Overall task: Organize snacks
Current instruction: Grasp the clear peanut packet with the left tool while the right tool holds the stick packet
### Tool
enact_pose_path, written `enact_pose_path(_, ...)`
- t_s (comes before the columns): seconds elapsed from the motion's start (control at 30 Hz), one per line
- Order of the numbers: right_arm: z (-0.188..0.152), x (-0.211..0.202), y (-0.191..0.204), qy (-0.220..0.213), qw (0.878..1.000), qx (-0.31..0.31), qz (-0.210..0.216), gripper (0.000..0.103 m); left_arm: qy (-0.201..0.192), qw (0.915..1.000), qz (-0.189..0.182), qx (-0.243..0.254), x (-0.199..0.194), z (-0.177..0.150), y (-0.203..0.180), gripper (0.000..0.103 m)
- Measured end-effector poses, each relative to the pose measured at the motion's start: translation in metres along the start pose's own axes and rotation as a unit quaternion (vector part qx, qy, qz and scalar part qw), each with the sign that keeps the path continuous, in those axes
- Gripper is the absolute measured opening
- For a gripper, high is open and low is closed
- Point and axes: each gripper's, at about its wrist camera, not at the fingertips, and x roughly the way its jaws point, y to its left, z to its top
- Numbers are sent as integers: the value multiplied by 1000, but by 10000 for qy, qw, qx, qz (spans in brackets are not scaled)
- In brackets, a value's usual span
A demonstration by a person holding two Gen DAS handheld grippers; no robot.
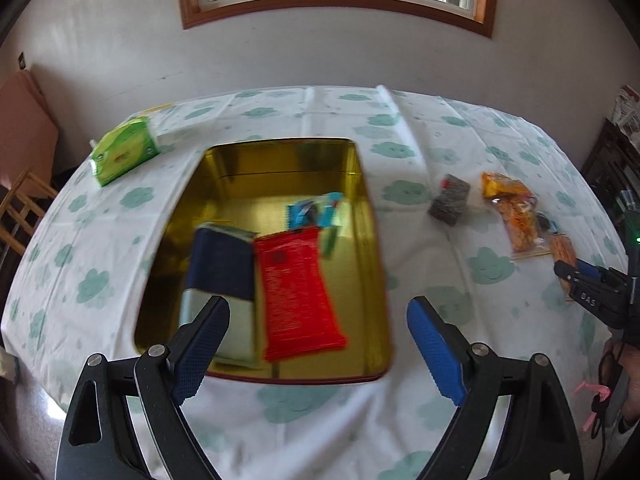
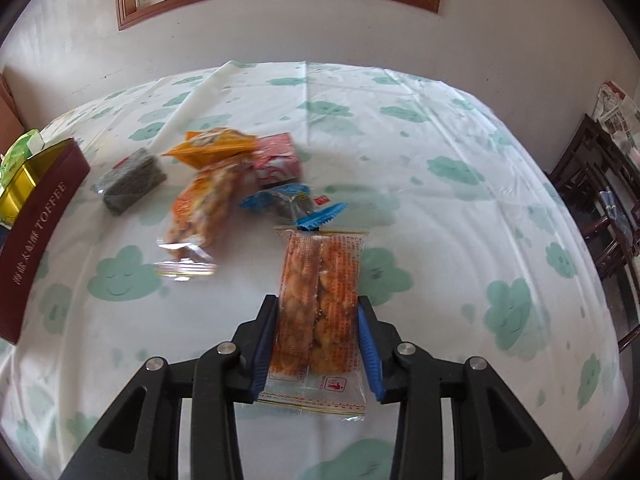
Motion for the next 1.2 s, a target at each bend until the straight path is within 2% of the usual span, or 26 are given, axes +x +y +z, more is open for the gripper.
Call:
enact_pose_path(0.13,0,4,-21,-52,9996,158,226,39,-3,9997,-184,172,3,9,-30,88)
enact_pose_path(0.23,-2,5,-21,-132,9996,2,260,40,-28,9992,-264,290,9,18,-53,88)
enact_pose_path(0.4,-4,5,-27,-219,9988,-75,440,38,190,9978,-581,265,26,34,-91,88)
enact_pose_path(0.53,-9,4,-46,-360,9988,-97,314,38,254,9963,-727,383,39,43,-124,88)
enact_pose_path(0.7,-10,7,-77,-331,9987,248,301,38,369,9933,-1034,368,58,52,-159,87)
enact_pose_path(0.83,-10,7,-77,-325,9988,229,274,38,420,9907,-1235,384,75,62,-185,81)
enact_pose_path(0.97,-10,7,-77,-324,9988,222,281,38,508,9903,-1189,500,94,70,-203,75)
enact_pose_path(1.2,-10,7,-78,-320,9988,215,301,40,757,9889,-1224,382,122,74,-210,52)
